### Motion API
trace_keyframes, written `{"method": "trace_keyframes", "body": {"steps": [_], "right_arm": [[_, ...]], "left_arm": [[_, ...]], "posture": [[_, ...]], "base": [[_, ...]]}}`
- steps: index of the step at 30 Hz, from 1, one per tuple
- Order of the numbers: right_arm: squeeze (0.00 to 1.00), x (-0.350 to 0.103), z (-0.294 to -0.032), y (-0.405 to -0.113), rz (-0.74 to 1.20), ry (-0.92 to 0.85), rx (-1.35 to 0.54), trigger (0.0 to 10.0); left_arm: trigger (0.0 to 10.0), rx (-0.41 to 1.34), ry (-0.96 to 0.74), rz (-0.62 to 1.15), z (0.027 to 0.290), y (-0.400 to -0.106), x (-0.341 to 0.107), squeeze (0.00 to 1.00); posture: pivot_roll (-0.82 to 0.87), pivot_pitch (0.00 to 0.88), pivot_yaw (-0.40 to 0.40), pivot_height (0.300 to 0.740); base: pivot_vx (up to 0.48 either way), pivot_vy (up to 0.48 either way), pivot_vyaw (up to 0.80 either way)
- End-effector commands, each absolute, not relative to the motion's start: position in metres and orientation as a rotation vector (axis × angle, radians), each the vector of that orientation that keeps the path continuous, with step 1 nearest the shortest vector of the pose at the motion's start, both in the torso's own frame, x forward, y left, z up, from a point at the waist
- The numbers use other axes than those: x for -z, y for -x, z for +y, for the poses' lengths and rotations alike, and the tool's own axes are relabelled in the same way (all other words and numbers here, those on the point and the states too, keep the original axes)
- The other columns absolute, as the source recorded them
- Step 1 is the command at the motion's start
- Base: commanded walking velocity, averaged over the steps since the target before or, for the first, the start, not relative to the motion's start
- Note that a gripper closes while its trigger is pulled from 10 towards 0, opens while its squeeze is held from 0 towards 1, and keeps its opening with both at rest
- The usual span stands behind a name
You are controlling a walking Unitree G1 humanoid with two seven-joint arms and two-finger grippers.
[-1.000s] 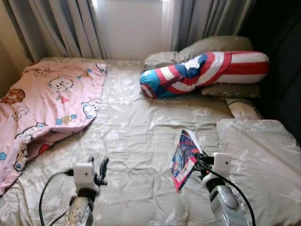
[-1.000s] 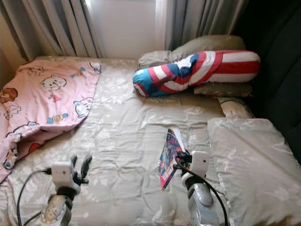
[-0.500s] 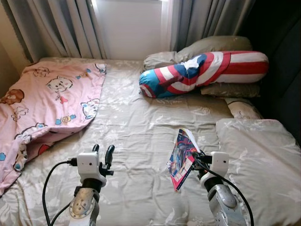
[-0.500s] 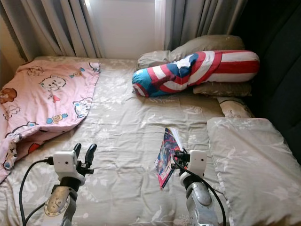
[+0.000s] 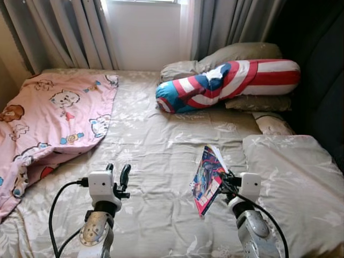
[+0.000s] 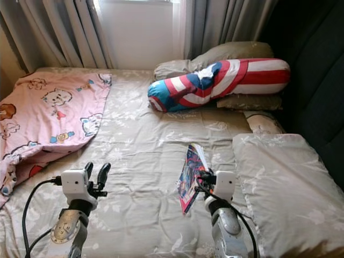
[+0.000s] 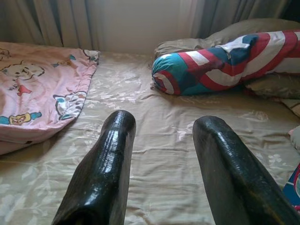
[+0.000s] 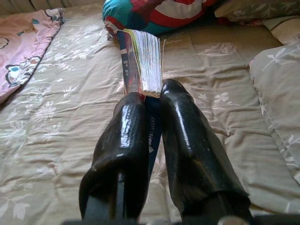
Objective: Clean up the room
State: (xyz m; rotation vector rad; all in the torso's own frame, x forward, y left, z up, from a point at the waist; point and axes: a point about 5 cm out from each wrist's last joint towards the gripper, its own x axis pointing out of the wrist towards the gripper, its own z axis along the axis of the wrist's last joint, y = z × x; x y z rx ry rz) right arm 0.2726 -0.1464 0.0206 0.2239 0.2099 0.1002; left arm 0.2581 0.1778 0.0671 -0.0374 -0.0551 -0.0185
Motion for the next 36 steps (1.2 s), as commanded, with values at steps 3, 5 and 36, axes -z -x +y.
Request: {"method": "trace_keyframes", "body": {"steps": [3,5,36], "right_arm": [[0.0,-0.032,-0.149,-0.277,0.14,-0.226,-0.088,10.0],[0.0,-0.032,-0.149,-0.277,0.139,-0.227,-0.088,10.0],[0.0,-0.031,-0.148,-0.276,0.145,-0.231,-0.096,10.0]], "left_arm": [[10.0,0.028,0.052,-0.03,0.176,-0.258,-0.062,0.0],[10.0,0.028,0.052,-0.029,0.176,-0.259,-0.062,0.0],[10.0,0.015,0.066,0.003,0.175,-0.262,-0.045,0.0]], "posture": [[0.01,0.012,-0.05,0.696],[0.01,0.012,-0.05,0.696],[0.01,0.03,-0.057,0.661]], "base": [[0.0,0.0,0.0],[0.0,0.0,0.0],[0.0,0.0,0.0]]}}
